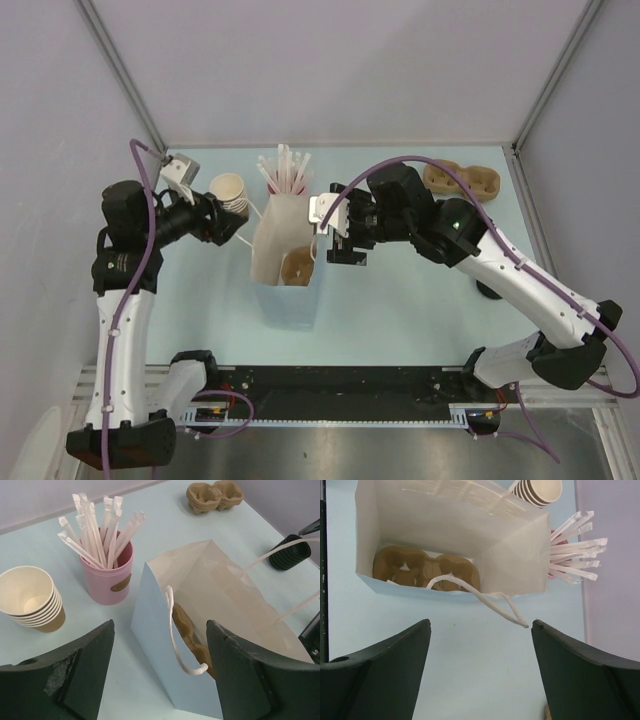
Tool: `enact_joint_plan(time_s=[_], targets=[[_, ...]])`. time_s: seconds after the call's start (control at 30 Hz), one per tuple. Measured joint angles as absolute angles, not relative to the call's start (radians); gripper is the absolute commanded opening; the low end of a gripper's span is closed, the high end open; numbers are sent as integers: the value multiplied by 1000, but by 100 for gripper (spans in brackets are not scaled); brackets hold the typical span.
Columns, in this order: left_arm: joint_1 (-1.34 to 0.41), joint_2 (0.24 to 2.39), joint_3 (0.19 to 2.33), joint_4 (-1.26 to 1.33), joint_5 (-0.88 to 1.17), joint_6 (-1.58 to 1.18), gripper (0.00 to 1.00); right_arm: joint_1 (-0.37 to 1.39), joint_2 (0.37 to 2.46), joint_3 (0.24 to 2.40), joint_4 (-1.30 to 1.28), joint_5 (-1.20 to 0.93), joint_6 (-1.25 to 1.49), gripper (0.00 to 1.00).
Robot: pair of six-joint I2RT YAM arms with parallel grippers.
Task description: Pack the takeout coffee
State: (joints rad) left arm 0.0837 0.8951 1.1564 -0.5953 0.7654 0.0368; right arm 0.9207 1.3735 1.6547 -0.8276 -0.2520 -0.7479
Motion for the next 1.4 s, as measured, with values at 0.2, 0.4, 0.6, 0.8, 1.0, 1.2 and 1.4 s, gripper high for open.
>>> enact_joint_plan(time_s=[0.2, 0.4, 0.6, 0.8, 1.0, 1.2, 1.4], targets=[[49, 941, 1186, -622, 762, 60, 55, 917, 1394, 1655, -768, -257, -758, 74], [41, 942, 1186, -628, 760, 69, 34, 907, 1414, 1661, -735, -263, -758, 14], [-4, 971, 1229, -661, 721, 92, 8, 906, 1417, 1661, -728, -271, -741, 0], [-158, 1075, 1378, -716, 660, 153, 0, 900, 1343, 1624, -728, -262, -726, 0], [-274, 1242, 1591, -763, 625, 210, 0, 804, 1176, 1588, -723, -260, -702, 0], [-406, 1436, 1800, -834, 567, 268, 0, 736, 1106, 1572, -696, -260, -683, 0], [-509, 1622, 2046, -896, 501, 316, 0, 659, 1098, 1512, -698, -249, -680, 0]])
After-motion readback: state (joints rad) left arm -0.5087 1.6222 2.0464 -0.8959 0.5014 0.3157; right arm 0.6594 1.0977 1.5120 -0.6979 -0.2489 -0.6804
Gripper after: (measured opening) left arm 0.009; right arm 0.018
